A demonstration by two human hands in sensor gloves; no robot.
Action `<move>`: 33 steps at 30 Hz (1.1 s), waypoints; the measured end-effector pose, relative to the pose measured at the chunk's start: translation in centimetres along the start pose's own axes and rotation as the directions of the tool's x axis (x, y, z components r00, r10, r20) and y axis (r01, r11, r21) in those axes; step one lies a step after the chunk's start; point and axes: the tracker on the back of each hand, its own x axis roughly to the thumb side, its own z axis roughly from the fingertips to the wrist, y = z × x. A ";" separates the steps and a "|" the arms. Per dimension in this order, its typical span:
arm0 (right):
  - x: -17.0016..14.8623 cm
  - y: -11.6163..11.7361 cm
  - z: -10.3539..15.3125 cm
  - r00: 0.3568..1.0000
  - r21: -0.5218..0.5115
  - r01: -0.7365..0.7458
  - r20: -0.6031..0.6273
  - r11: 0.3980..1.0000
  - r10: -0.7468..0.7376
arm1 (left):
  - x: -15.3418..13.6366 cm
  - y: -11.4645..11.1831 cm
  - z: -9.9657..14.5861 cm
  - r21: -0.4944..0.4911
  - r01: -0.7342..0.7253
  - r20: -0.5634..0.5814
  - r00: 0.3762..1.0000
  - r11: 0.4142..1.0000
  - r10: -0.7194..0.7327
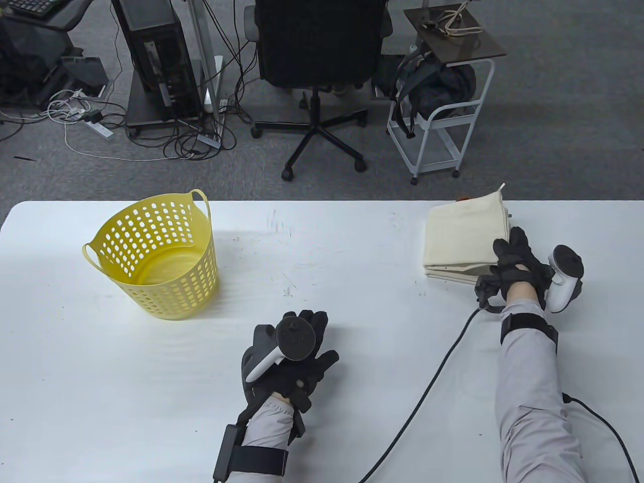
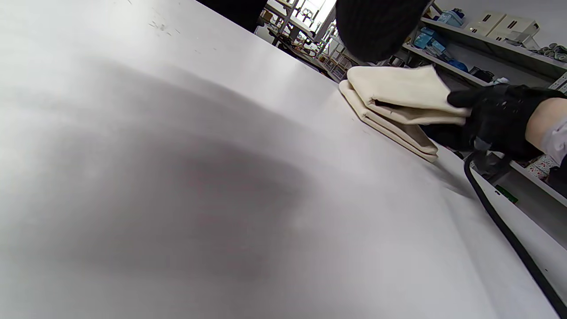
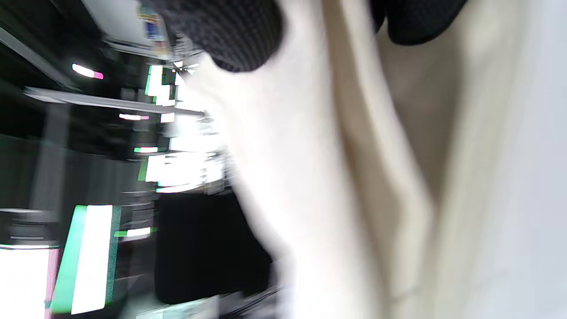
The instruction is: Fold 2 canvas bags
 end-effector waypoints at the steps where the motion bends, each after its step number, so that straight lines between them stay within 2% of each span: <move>1: -0.1 -0.3 0.2 0.997 0.001 -0.072 0.008 0.997 0.072 | 0.1 0.0 0.0 0.003 0.003 0.001 1.000 1.000 -0.003; 3: -0.3 -0.7 0.9 0.992 0.040 -0.114 0.052 0.993 0.111 | 0.3 0.2 0.2 0.011 0.017 0.006 1.000 1.000 -0.017; 6: -0.7 -1.5 3.3 0.994 0.022 -0.066 0.084 0.998 0.064 | 0.9 0.9 0.9 0.058 0.033 0.033 0.999 0.998 -0.035; 9: -0.3 -2.0 6.9 0.985 -0.029 -0.074 0.151 0.997 0.078 | 2.2 2.3 2.0 0.151 0.079 0.053 0.995 0.985 -0.088; 13: 1.4 -1.2 12.2 0.929 -0.002 -0.188 0.324 0.982 0.178 | 3.6 4.3 4.1 0.279 0.202 0.036 0.975 0.939 -0.221; 16: 2.8 0.4 16.4 0.841 -0.018 -0.290 0.473 0.957 0.263 | 3.7 6.0 5.8 0.354 0.336 -0.036 0.938 0.873 -0.346; 19: 3.5 2.8 20.6 0.659 -0.137 -0.471 0.602 0.871 0.451 | 2.9 6.8 7.2 0.418 0.341 -0.060 0.935 0.842 -0.349; 20: 3.4 3.8 21.8 0.578 -0.210 -0.522 0.625 0.827 0.524 | 2.5 6.6 7.6 0.443 0.328 -0.060 0.940 0.835 -0.337; 21: 3.0 4.9 22.9 0.493 -0.272 -0.570 0.643 0.776 0.587 | 2.1 6.2 7.7 0.462 0.316 -0.059 0.943 0.828 -0.327; 23: 1.7 7.0 24.3 0.376 -0.343 -0.615 0.663 0.709 0.647 | 1.4 4.9 7.5 0.468 0.312 -0.055 0.944 0.827 -0.325; 27: -2.0 10.6 25.1 0.286 -0.392 -0.666 0.652 0.635 0.702 | 0.2 0.9 5.8 0.376 0.411 -0.075 0.907 0.830 -0.415; 29: -2.6 11.9 24.9 0.238 -0.334 -0.770 0.640 0.544 0.730 | -0.4 -0.2 5.2 0.296 0.476 -0.077 0.876 0.828 -0.476; 30: -2.7 12.1 25.0 0.213 -0.331 -0.803 0.617 0.495 0.758 | -0.5 -0.4 5.3 0.288 0.497 -0.094 0.866 0.819 -0.492; 33: -2.9 12.3 25.3 0.209 -0.334 -0.789 0.644 0.516 0.736 | -0.7 -0.7 5.5 0.310 0.435 -0.054 0.896 0.845 -0.441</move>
